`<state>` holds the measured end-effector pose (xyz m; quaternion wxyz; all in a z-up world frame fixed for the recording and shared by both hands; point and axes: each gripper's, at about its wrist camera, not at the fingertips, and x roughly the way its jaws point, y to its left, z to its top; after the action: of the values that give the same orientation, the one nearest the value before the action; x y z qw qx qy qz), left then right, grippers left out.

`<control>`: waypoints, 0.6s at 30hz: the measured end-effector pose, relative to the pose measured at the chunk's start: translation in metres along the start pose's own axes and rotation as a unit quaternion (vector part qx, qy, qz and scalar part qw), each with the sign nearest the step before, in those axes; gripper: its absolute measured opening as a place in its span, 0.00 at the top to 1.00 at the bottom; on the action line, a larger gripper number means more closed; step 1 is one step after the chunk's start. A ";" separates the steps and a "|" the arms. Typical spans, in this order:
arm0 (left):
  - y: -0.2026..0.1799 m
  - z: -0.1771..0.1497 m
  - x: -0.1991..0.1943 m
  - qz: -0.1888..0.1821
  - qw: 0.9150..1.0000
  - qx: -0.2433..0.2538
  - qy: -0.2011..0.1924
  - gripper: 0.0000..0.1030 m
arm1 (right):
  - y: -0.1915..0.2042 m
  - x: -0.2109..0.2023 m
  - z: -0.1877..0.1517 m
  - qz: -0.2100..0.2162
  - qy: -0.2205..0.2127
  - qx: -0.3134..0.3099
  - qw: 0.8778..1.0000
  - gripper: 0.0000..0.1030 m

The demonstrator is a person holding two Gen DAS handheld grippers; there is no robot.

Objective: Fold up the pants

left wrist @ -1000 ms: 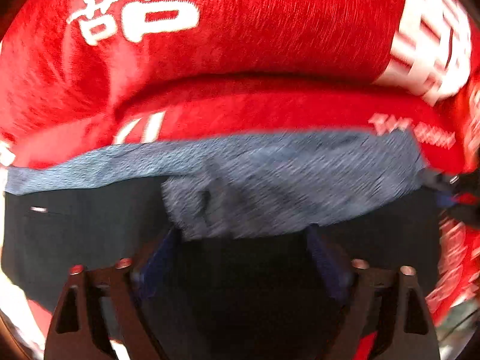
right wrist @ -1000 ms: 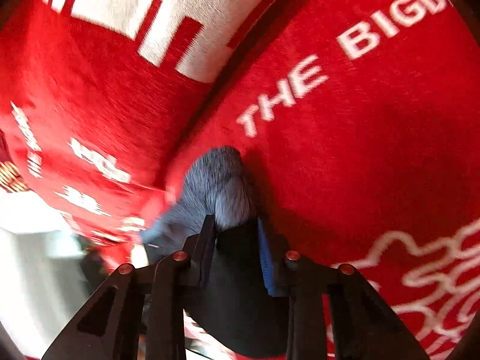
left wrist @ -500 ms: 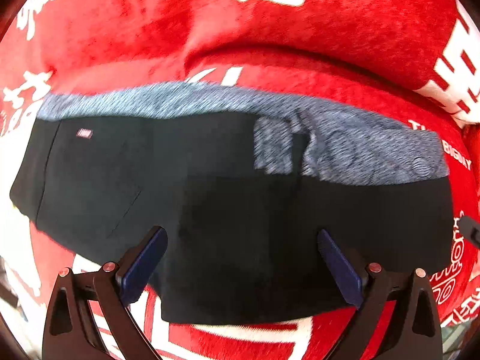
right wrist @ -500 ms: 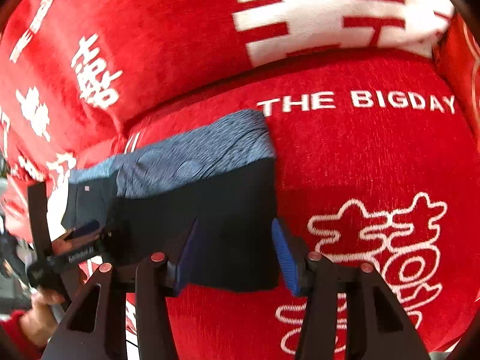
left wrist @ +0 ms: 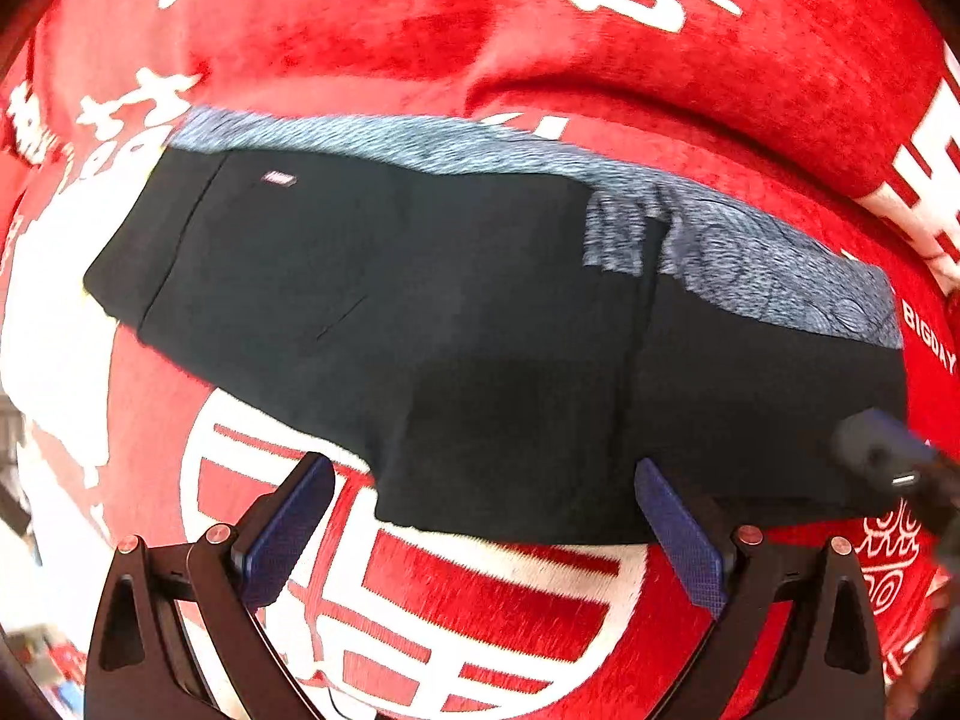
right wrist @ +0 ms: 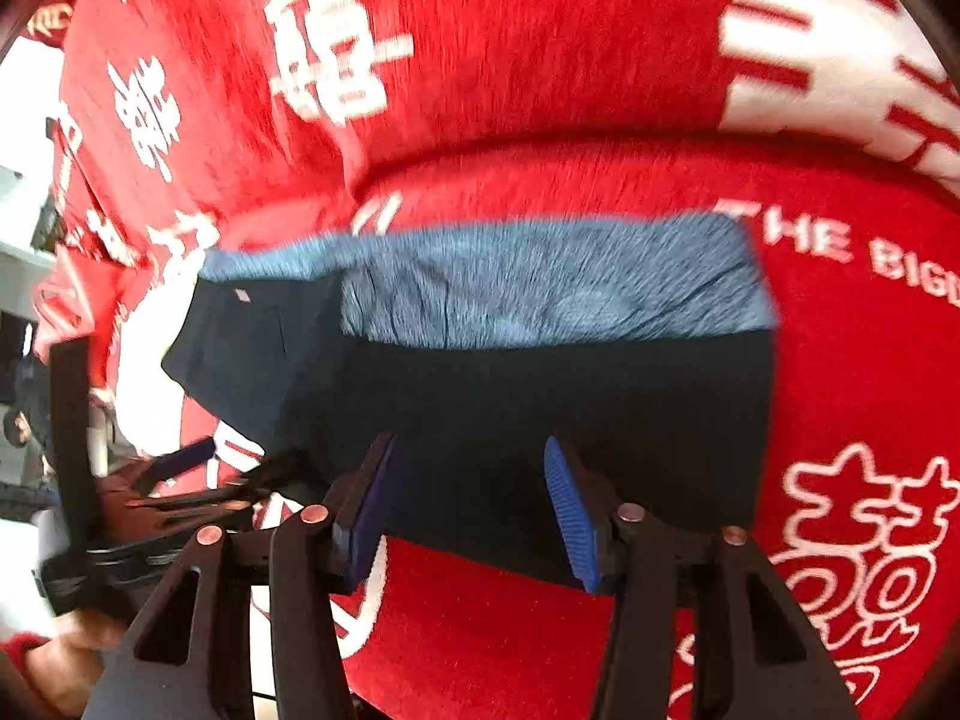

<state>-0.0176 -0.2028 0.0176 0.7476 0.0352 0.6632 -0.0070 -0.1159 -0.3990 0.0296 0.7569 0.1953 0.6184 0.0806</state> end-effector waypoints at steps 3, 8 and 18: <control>0.011 -0.003 0.004 0.013 1.000 -0.010 0.002 0.02 | 0.001 0.008 -0.001 -0.012 -0.003 -0.003 1.000 0.45; 0.027 -0.004 0.012 0.015 1.000 -0.006 0.015 0.02 | 0.011 0.012 0.000 -0.031 -0.002 0.002 1.000 0.38; 0.091 0.004 0.014 -0.017 1.000 0.004 0.017 0.02 | 0.060 0.023 -0.003 -0.098 0.000 0.017 0.995 0.31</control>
<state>-0.0070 -0.1122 0.0082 0.7356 0.0269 0.6765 -0.0217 -0.1064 -0.3354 0.0323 0.7574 0.1469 0.6362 -0.0046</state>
